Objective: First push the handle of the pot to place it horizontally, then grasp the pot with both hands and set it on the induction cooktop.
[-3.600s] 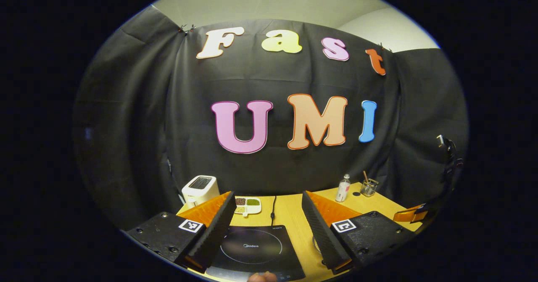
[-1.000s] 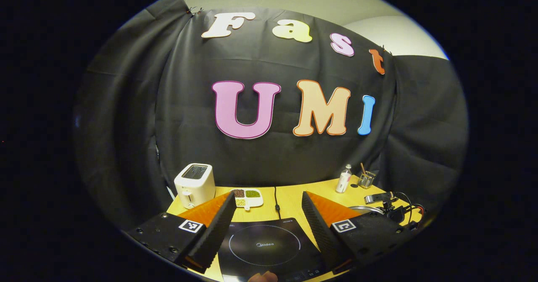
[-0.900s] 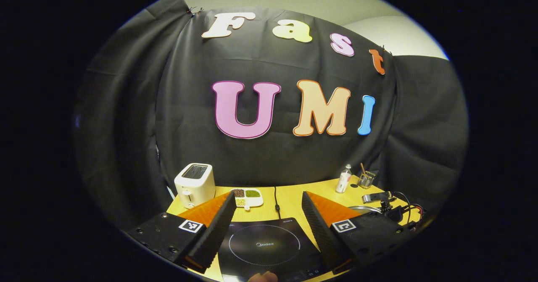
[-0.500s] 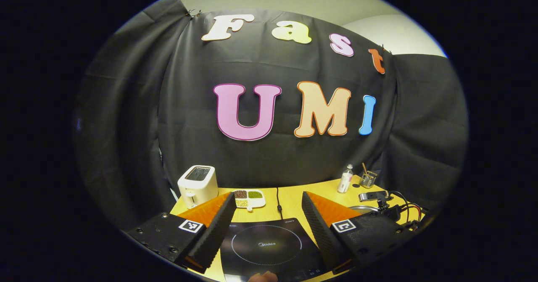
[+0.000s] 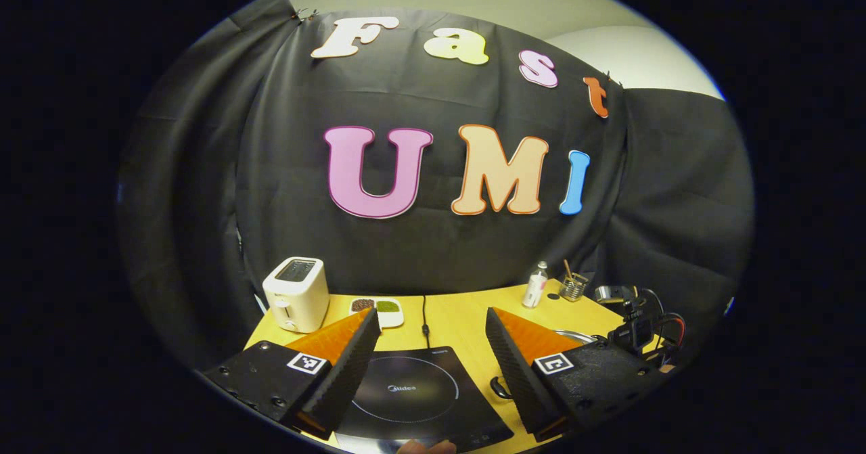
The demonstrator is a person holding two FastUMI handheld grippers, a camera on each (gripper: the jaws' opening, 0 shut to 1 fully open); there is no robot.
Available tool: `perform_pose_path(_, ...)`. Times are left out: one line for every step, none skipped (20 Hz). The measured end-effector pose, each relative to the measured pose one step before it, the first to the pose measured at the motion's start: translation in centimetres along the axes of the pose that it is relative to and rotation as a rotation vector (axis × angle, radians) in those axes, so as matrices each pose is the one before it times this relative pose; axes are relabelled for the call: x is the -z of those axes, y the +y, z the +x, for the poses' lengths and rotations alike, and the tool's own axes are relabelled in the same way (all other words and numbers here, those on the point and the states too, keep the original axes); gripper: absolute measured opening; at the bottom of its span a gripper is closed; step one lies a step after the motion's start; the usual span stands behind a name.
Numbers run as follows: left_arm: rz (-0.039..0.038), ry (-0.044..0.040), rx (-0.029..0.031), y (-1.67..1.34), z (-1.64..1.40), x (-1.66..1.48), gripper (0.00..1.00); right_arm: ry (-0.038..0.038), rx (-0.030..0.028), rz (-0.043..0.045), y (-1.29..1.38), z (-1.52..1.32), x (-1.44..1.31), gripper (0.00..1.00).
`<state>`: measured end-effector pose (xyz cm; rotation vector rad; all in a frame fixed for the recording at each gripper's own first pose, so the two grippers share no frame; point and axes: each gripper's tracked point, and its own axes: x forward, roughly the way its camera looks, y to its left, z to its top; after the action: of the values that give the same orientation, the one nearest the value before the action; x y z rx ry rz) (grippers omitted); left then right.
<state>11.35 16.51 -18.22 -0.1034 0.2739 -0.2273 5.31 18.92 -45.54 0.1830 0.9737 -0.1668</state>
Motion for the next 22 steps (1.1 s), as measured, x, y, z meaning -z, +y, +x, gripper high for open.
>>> perform_pose_path(0.00206, 0.01256, 0.00769, -0.595, 0.154, 0.419, 0.96, -0.02424, 0.01657, -0.01916, -1.483, -0.256, -0.652, 0.00)
perform_pose_path(0.00618, 0.01031, 0.00435, -0.579, 0.115, 0.276, 0.96, -0.02320, 0.01780, -0.01788, -1.568, -0.295, -0.822, 0.03)
perform_pose_path(0.00723, 0.00933, -0.00115, -0.525, 0.259, 0.410, 0.93, -0.02057, 0.01850, -0.01239, -1.415, -0.158, -0.723, 0.03)
perform_pose_path(0.00384, 0.01379, -0.00476, -0.515, 0.202, 0.352, 0.96, -0.01568, 0.00985, -0.00322, -1.230, -0.270, -0.756, 0.00)
perform_pose_path(-0.00445, 0.01590, -0.00808, -0.588, 0.280, 0.484, 0.92, -0.01350, 0.00058, 0.00340, -0.840, -0.398, -0.720, 0.02)
perform_pose_path(-0.01193, 0.02250, -0.00191, -0.797, 0.213, 0.528, 0.96, -0.01586, 0.00138, 0.00518, -0.929, -0.192, -0.737, 0.03)
perform_pose_path(-0.00920, 0.01434, 0.00105, -1.023, 0.290, 0.505, 0.96, -0.01770, -0.00206, -0.00066, -0.842, 0.144, -0.810, 0.04)
perform_pose_path(0.00007, 0.01765, -0.00471, -0.805, 0.263, 0.349, 0.96, -0.01164, -0.00698, -0.01161, -0.750, -0.032, -0.568, 0.10)
perform_pose_path(0.00286, 0.01802, -0.01161, -0.420, 0.238, 0.526, 0.96, -0.00706, -0.01091, -0.01828, -0.578, -0.063, -0.224, 0.16)
perform_pose_path(-0.00240, 0.01168, -0.00983, -0.626, 0.246, 0.230, 0.96, -0.00497, -0.01037, -0.01911, -0.781, 0.065, -0.359, 0.27)
perform_pose_path(-0.01008, 0.01329, -0.00998, -0.718, 0.291, 0.464, 0.96, -0.00289, -0.00671, -0.01910, -0.937, 0.162, -0.306, 0.28)
perform_pose_path(-0.01005, 0.01870, -0.01060, -0.630, 0.299, 0.487, 0.96, 0.00258, -0.00652, -0.01734, -1.014, 0.143, -0.206, 0.41)
perform_pose_path(-0.00866, 0.02244, -0.01229, -0.635, 0.270, 0.769, 0.96, 0.00117, -0.00660, -0.01124, -0.924, 0.172, -0.122, 0.54)
perform_pose_path(-0.00020, 0.02230, -0.01220, -0.679, 0.301, 0.683, 0.96, -0.00030, 0.00011, -0.00853, -1.186, 0.318, -0.258, 0.67)
perform_pose_path(0.00042, 0.01889, -0.01004, -0.597, 0.273, 0.583, 0.96, -0.00358, -0.00414, -0.00493, -1.054, 0.237, -0.149, 0.70)
perform_pose_path(0.00180, 0.01636, -0.00871, -0.569, 0.265, 0.532, 0.97, -0.00323, -0.00717, -0.00164, -0.913, 0.365, -0.243, 0.79)
perform_pose_path(0.00031, 0.01598, -0.00662, -0.510, 0.547, 0.661, 0.96, -0.00015, -0.00843, -0.00358, -0.822, 0.425, 0.004, 0.80)
perform_pose_path(-0.00894, 0.02351, -0.00758, -0.428, 0.459, 0.808, 0.96, 0.00349, -0.00931, -0.00344, -0.800, 0.495, -0.035, 0.89)
perform_pose_path(-0.01027, 0.01500, -0.00455, -0.382, 0.462, 0.696, 0.97, 0.00373, -0.00675, -0.00089, -0.757, 0.563, 0.100, 0.91)
perform_pose_path(-0.01797, 0.01626, -0.00498, -0.284, 0.548, 0.583, 0.97, 0.00498, -0.00382, -0.00270, -0.694, 0.535, 0.044, 0.93)
perform_pose_path(-0.02671, 0.02384, -0.00513, -0.130, 0.583, 0.889, 0.97, 0.00627, -0.00230, -0.00350, -0.610, 0.421, 0.094, 0.93)
perform_pose_path(-0.03017, 0.01693, -0.00052, -0.051, 0.544, 0.655, 0.97, 0.00245, -0.00462, -0.00245, -0.519, 0.479, 0.005, 0.94)
